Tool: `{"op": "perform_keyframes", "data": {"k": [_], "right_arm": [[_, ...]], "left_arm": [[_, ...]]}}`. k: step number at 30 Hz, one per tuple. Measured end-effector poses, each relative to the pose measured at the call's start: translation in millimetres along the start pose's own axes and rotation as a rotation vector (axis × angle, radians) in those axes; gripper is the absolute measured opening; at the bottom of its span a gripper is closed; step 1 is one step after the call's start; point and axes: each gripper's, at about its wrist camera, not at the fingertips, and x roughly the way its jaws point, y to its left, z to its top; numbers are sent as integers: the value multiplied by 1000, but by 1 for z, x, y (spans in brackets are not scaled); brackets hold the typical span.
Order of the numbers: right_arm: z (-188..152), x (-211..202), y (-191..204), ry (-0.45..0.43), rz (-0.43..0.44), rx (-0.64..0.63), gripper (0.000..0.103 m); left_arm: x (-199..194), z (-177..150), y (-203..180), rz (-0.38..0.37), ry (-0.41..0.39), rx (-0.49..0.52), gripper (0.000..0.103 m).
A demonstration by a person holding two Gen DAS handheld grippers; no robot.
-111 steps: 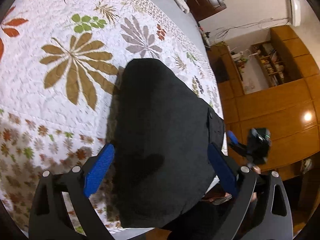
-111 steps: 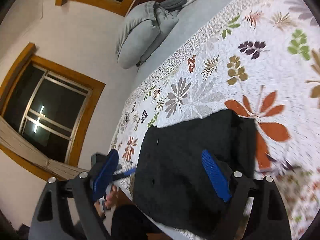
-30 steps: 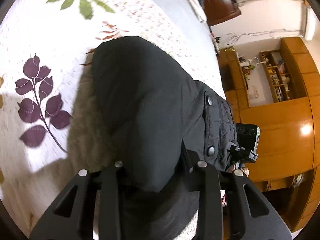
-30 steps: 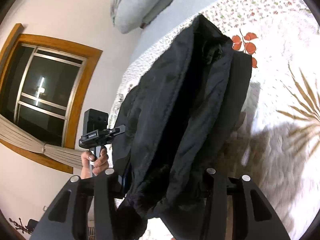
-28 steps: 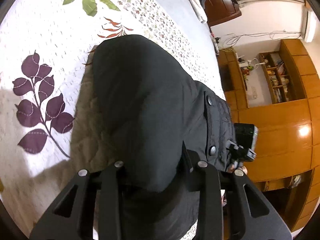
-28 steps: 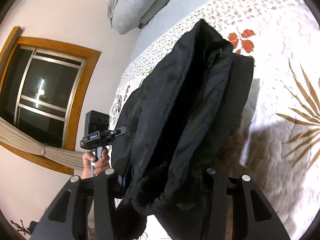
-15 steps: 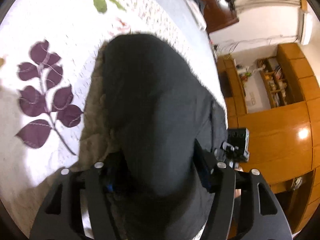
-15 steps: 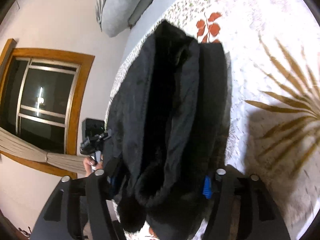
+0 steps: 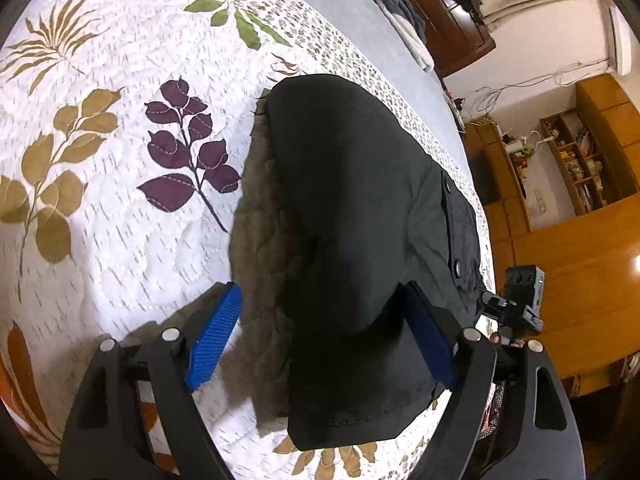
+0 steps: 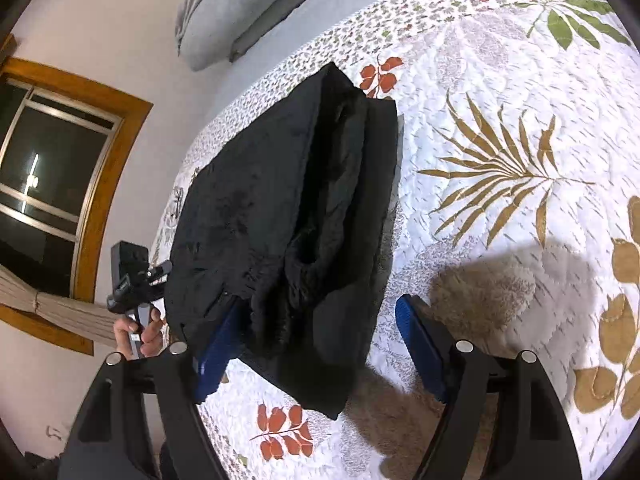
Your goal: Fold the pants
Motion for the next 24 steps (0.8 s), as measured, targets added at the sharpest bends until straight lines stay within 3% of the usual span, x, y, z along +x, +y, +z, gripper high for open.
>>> {"op": "perform_keyframes", "data": {"k": [3,6,8,9,13,18,21,24], "right_arm": [[-8,-18,6,-49,11,19,81],[-30,-55,22,-171,-23,-2,91],[-64,-86,42,-261,-92,-39,99],[-86,-100,56,-299,-160,-60,100],[-160,-136,96,-396,-316,-110,99],[-248,-172,139,-453,-368,-139,99],[-288,-195,169,-492,-482,-173,100],[-322,-213,205,-560,-533,-188,100]], "left_arm": [[-19,-7,-7,39,-23,-6,83],[-60,-32,-32,129,-109,76,92],[-92,-61,-57,222,-178,146,94],[-102,-73,-69,250,-210,176,99],[-152,-147,-125,371,-333,323,100],[-192,-233,-187,491,-423,402,100],[-214,-280,-214,573,-488,430,100],[-230,-311,-240,570,-507,402,100]]}}
